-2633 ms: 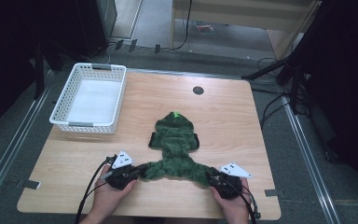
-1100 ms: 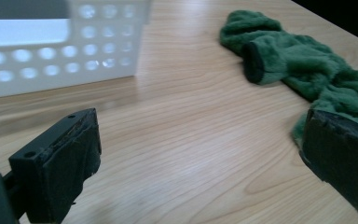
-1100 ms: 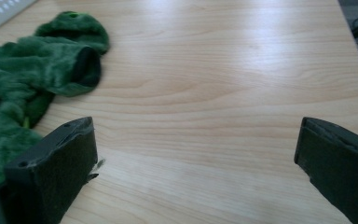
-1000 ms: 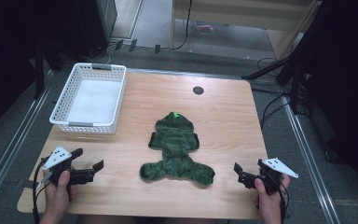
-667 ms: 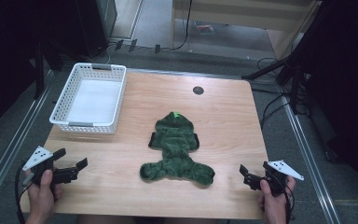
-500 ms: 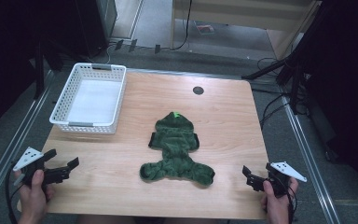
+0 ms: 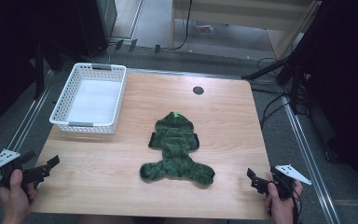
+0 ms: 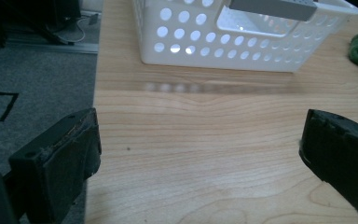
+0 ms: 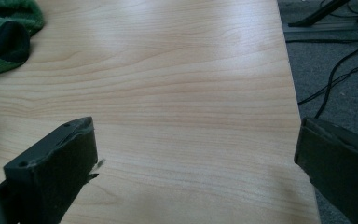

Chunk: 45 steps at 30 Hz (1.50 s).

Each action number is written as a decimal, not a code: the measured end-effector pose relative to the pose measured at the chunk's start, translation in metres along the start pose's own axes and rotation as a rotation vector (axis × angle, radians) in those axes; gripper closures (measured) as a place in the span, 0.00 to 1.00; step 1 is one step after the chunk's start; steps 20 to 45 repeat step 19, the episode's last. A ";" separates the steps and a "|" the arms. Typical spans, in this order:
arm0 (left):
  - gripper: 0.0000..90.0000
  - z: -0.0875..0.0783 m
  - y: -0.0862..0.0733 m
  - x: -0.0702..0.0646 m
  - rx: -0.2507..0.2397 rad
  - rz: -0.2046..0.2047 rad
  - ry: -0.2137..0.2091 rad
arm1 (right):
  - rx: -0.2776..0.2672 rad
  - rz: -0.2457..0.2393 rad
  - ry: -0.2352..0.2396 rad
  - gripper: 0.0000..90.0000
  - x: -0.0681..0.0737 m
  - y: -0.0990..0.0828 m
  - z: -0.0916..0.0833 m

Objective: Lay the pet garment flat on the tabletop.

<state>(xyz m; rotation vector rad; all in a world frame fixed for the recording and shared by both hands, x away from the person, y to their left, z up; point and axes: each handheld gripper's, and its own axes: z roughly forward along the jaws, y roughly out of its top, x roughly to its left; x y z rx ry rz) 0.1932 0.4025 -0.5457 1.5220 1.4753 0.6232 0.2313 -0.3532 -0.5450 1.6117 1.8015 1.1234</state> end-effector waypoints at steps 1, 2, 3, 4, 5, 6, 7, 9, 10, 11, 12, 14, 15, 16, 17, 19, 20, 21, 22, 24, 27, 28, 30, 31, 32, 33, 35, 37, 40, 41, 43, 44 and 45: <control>0.00 0.000 0.000 0.000 0.002 0.004 0.003 | 0.000 0.001 0.000 0.00 0.000 0.000 0.000; 0.00 -0.001 0.000 0.001 0.002 0.004 0.002 | 0.001 0.000 0.000 0.00 0.000 0.000 0.000; 0.00 -0.001 -0.001 0.002 -0.001 -0.003 0.001 | 0.002 0.002 0.000 0.00 0.000 0.000 0.001; 0.00 -0.001 -0.001 0.003 -0.002 -0.007 -0.003 | 0.002 0.002 -0.002 0.00 0.000 0.000 0.001; 0.00 0.000 -0.001 0.003 0.000 -0.011 -0.005 | 0.003 -0.001 -0.001 0.00 0.000 -0.001 0.001; 0.00 0.001 -0.002 0.003 0.003 -0.010 -0.006 | 0.005 -0.004 -0.001 0.00 0.000 -0.001 0.001; 0.00 0.002 -0.002 0.002 0.008 -0.010 -0.012 | 0.007 -0.003 -0.002 0.00 0.001 -0.001 0.002; 0.00 0.004 -0.003 0.001 0.014 -0.001 -0.013 | 0.008 -0.011 -0.002 0.00 0.002 -0.001 0.002; 0.00 0.006 -0.003 0.000 0.014 0.006 -0.013 | 0.010 -0.014 -0.002 0.00 0.003 -0.001 0.002; 0.00 0.007 -0.003 -0.001 0.018 0.011 -0.014 | 0.012 -0.016 -0.002 0.00 0.003 -0.002 0.003; 0.00 0.007 -0.004 -0.002 0.023 0.021 -0.010 | 0.012 -0.015 -0.001 0.00 0.003 -0.002 0.003; 0.00 0.008 -0.004 -0.004 0.025 0.041 -0.005 | 0.015 -0.011 -0.006 0.00 0.003 -0.002 0.004; 0.00 0.009 -0.004 -0.005 0.028 0.045 -0.003 | 0.014 -0.007 -0.005 0.00 0.002 -0.002 0.004; 0.00 0.009 -0.005 -0.006 0.029 0.051 -0.002 | 0.015 -0.004 -0.005 0.00 0.002 -0.002 0.003; 0.00 0.010 -0.005 -0.006 0.027 0.054 0.002 | 0.015 -0.003 -0.005 0.00 0.002 -0.002 0.003; 0.00 0.010 -0.005 -0.006 0.024 0.049 0.004 | 0.017 0.001 -0.005 0.00 0.002 -0.002 0.003; 0.00 0.010 -0.005 -0.006 0.024 0.049 0.004 | 0.017 0.001 -0.005 0.00 0.002 -0.002 0.003; 0.00 0.010 -0.005 -0.006 0.024 0.049 0.004 | 0.017 0.001 -0.005 0.00 0.002 -0.002 0.003; 0.00 0.010 -0.005 -0.006 0.024 0.049 0.004 | 0.017 0.001 -0.005 0.00 0.002 -0.002 0.003; 0.00 0.010 -0.005 -0.006 0.024 0.049 0.004 | 0.017 0.001 -0.005 0.00 0.002 -0.002 0.003; 0.00 0.010 -0.005 -0.006 0.024 0.049 0.004 | 0.017 0.001 -0.005 0.00 0.002 -0.002 0.003; 0.00 0.010 -0.005 -0.006 0.024 0.049 0.004 | 0.017 0.001 -0.005 0.00 0.002 -0.002 0.003; 0.00 0.010 -0.005 -0.006 0.024 0.049 0.004 | 0.017 0.001 -0.005 0.00 0.002 -0.002 0.003; 0.00 0.010 -0.005 -0.006 0.024 0.049 0.004 | 0.017 0.001 -0.005 0.00 0.002 -0.002 0.003; 0.00 0.010 -0.005 -0.006 0.024 0.049 0.004 | 0.017 0.001 -0.005 0.00 0.002 -0.002 0.003; 0.00 0.010 -0.005 -0.006 0.024 0.049 0.004 | 0.017 0.001 -0.005 0.00 0.002 -0.002 0.003; 0.00 0.010 -0.005 -0.006 0.024 0.049 0.004 | 0.017 0.001 -0.005 0.00 0.002 -0.002 0.003; 0.00 0.010 -0.005 -0.006 0.024 0.049 0.004 | 0.017 0.001 -0.005 0.00 0.002 -0.002 0.003; 0.00 0.010 -0.005 -0.006 0.024 0.049 0.004 | 0.017 0.001 -0.005 0.00 0.002 -0.002 0.003; 0.00 0.010 -0.005 -0.006 0.024 0.049 0.004 | 0.017 0.001 -0.005 0.00 0.002 -0.002 0.003; 0.00 0.010 -0.005 -0.006 0.024 0.049 0.004 | 0.017 0.001 -0.005 0.00 0.002 -0.002 0.003; 0.00 0.010 -0.005 -0.006 0.024 0.049 0.004 | 0.017 0.001 -0.005 0.00 0.002 -0.002 0.003; 0.00 0.010 -0.005 -0.006 0.024 0.049 0.004 | 0.017 0.001 -0.005 0.00 0.002 -0.002 0.003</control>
